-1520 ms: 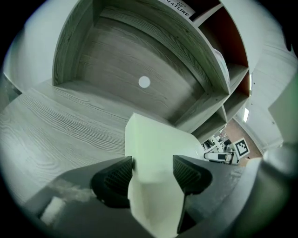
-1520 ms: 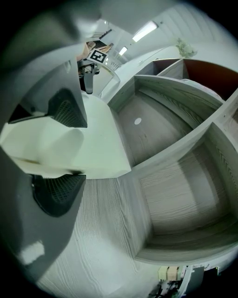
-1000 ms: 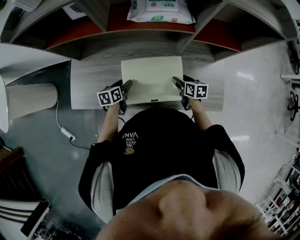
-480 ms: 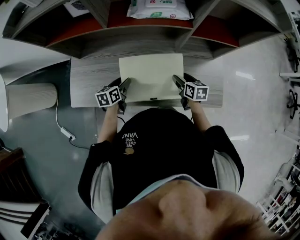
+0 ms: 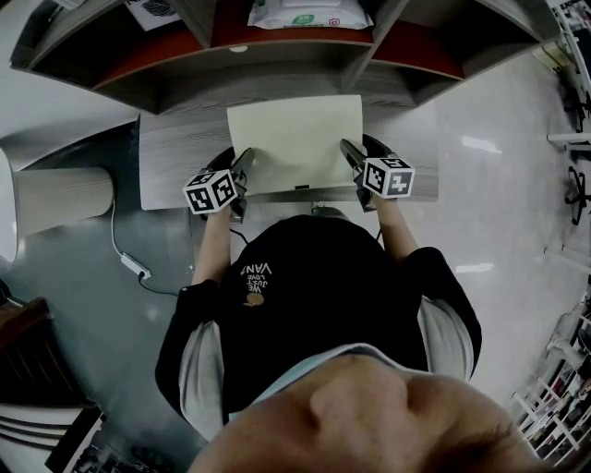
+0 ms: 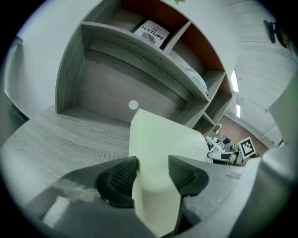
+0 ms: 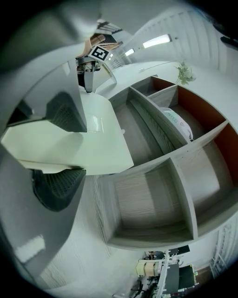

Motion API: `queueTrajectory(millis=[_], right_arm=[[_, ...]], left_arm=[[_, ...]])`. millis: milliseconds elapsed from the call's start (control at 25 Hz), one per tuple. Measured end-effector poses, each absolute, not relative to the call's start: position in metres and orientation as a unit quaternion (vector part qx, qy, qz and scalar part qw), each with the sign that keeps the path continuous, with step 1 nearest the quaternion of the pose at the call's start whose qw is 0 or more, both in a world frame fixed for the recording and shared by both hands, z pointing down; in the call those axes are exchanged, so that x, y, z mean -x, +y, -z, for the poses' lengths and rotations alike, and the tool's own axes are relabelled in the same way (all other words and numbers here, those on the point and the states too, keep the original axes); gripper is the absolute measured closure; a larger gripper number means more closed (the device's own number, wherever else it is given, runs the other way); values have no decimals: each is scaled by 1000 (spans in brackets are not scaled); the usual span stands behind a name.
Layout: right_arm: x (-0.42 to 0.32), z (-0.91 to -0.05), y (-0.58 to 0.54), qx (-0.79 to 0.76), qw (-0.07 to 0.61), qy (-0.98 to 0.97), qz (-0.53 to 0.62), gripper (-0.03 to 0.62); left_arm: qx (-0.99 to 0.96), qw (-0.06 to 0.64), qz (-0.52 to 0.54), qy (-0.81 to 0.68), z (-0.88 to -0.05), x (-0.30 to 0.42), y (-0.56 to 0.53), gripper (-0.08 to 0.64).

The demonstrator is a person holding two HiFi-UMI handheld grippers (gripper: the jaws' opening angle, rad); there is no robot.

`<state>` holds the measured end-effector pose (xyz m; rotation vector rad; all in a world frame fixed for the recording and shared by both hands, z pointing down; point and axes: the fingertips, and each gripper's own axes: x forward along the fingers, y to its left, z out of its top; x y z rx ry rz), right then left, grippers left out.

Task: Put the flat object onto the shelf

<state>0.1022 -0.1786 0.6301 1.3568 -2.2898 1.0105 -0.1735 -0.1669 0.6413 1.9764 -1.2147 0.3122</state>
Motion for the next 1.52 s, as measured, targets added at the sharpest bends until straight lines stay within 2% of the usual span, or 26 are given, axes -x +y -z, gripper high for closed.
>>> queueTrajectory(millis=[640,1520], right_arm=[[-97,-555,-175,-495,66,-819,-283,370],[-97,-443,-169,-507,-36,-841,-187,393]], left_arm=[[-806,335,-69,-483,-585,185,-163,347],[-851,211,13,-481,-468,194,-170,367]])
